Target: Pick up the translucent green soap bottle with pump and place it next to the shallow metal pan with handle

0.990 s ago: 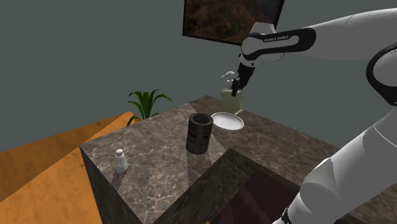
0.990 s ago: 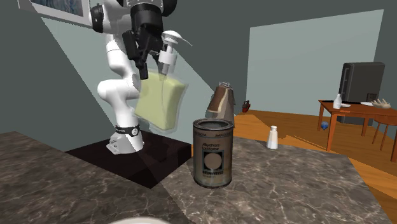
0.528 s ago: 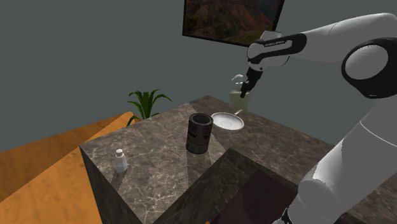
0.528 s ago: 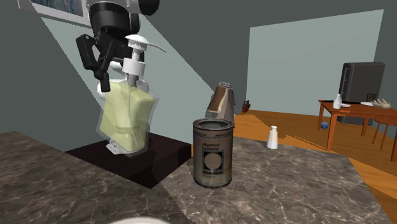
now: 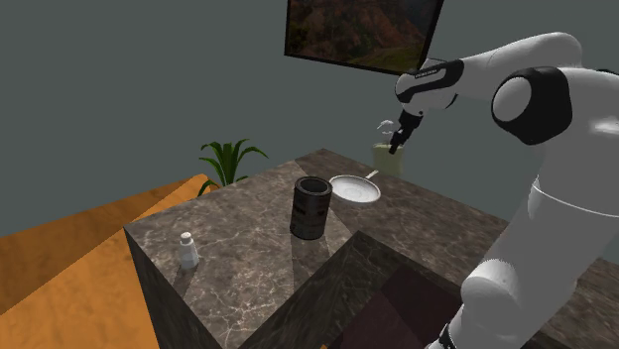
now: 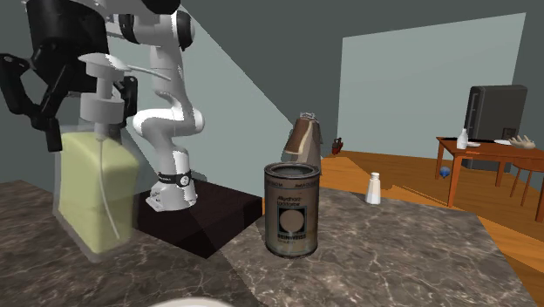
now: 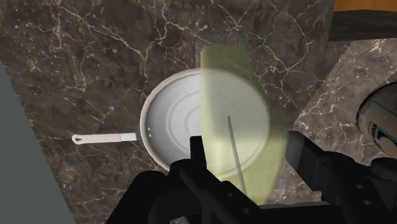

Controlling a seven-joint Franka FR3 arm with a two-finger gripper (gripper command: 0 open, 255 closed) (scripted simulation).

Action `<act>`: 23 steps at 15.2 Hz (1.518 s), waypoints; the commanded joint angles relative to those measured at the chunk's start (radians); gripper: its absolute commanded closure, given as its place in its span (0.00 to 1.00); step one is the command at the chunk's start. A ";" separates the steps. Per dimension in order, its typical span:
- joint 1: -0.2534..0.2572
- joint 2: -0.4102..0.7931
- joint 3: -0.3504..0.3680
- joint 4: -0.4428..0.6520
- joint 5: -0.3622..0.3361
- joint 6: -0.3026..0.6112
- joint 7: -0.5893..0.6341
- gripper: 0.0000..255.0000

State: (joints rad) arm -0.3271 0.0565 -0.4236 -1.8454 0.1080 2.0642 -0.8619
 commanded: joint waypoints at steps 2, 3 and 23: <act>-0.042 0.094 -0.025 0.081 0.058 -0.004 -0.086 1.00; -0.058 0.124 -0.032 0.111 0.078 -0.008 -0.112 1.00; -0.513 0.845 0.018 1.052 0.340 -0.284 -0.356 1.00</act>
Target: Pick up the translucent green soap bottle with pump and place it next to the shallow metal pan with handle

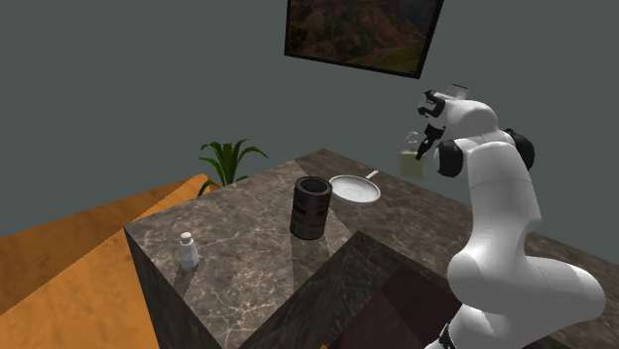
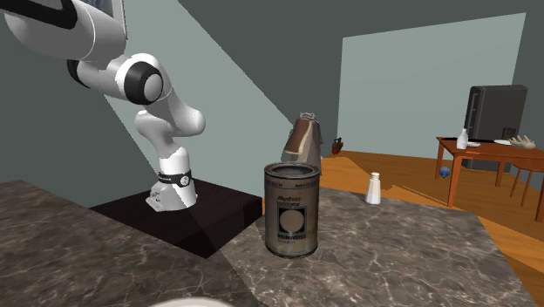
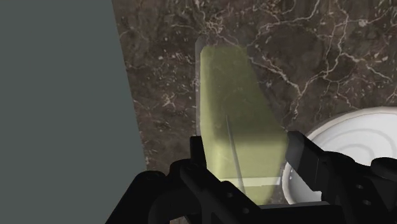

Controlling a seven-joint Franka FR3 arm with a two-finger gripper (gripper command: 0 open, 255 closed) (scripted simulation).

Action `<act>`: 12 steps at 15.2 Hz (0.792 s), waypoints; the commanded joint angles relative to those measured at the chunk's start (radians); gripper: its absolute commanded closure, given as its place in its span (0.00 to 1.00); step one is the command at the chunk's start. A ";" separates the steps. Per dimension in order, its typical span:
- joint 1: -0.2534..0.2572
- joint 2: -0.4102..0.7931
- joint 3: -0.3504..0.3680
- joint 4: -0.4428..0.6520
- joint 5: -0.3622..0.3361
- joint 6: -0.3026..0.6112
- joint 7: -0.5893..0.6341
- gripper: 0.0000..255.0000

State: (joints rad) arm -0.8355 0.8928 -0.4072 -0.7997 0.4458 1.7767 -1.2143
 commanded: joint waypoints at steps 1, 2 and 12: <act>0.001 0.004 0.001 -0.015 0.003 0.019 -0.008 1.00; 0.005 0.001 0.001 -0.035 0.003 0.035 -0.012 1.00; 0.032 0.002 0.005 -0.173 0.016 0.164 -0.045 1.00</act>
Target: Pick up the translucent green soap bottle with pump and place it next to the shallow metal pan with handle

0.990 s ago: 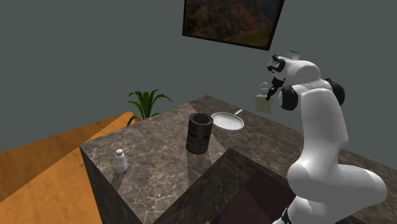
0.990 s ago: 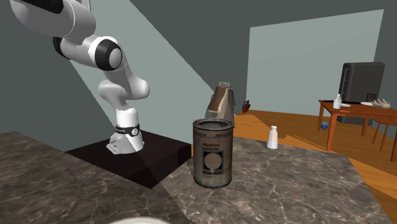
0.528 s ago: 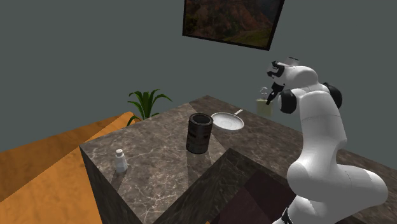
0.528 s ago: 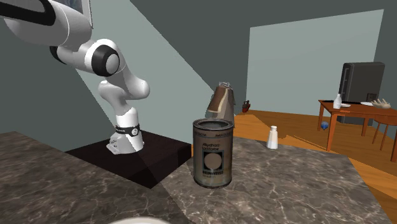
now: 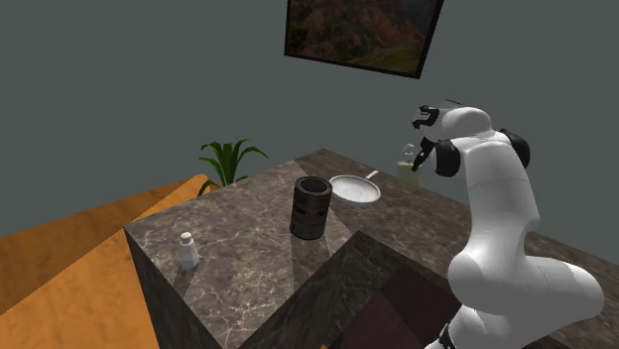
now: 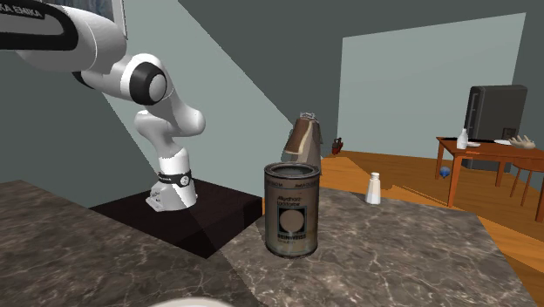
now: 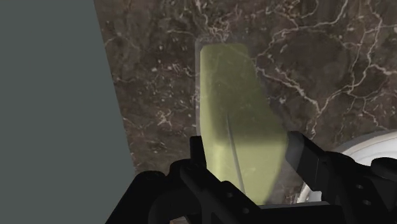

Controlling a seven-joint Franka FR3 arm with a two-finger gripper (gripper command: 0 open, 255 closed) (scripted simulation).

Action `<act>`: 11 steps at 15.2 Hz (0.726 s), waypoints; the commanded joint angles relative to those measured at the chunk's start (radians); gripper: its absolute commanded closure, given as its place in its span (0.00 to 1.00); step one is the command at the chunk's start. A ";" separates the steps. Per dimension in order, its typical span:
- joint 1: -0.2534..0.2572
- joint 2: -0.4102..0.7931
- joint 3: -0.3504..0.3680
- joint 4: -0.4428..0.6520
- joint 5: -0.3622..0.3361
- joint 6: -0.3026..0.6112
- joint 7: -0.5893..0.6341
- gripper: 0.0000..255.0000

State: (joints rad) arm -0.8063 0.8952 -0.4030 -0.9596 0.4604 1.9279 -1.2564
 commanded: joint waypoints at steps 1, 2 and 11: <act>0.004 0.002 0.001 -0.022 0.003 0.024 -0.006 1.00; 0.005 0.005 0.002 -0.031 0.005 0.035 -0.009 1.00; 0.008 0.012 0.004 -0.048 0.009 0.058 -0.015 1.00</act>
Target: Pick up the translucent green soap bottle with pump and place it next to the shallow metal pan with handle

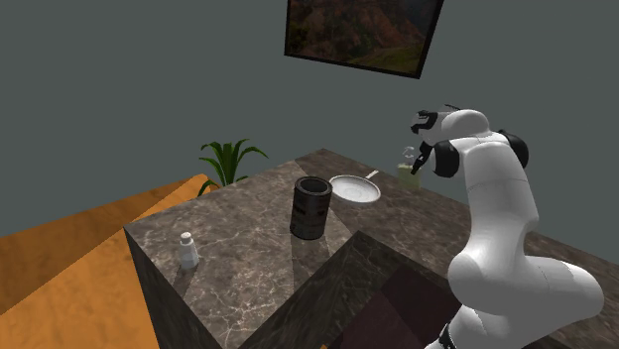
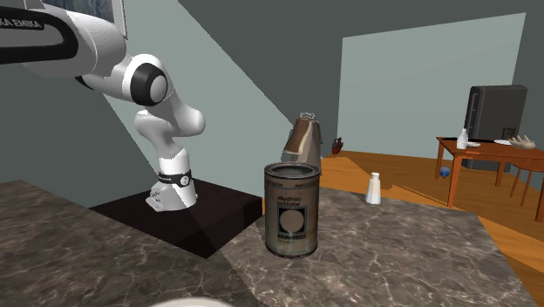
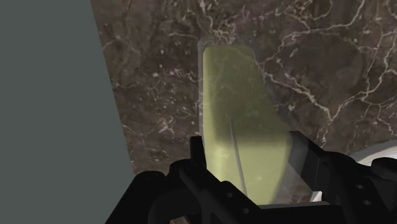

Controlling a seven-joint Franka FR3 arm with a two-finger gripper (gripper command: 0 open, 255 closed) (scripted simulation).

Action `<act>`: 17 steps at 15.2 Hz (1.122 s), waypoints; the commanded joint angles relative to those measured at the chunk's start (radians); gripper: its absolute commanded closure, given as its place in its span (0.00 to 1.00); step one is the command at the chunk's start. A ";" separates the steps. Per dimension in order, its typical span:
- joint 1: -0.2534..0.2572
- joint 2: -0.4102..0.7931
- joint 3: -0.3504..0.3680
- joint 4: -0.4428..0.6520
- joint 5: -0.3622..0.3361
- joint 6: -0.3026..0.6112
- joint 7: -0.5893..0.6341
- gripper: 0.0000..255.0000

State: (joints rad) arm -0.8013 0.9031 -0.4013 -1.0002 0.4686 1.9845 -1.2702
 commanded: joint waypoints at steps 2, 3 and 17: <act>-0.001 0.010 0.003 0.004 0.001 -0.004 0.000 0.00; 0.000 0.007 0.003 -0.002 0.001 -0.001 -0.001 0.00; 0.000 -0.058 -0.012 0.009 -0.016 -0.076 0.007 0.00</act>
State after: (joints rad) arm -0.8011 0.8451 -0.4131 -0.9912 0.4531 1.9084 -1.2629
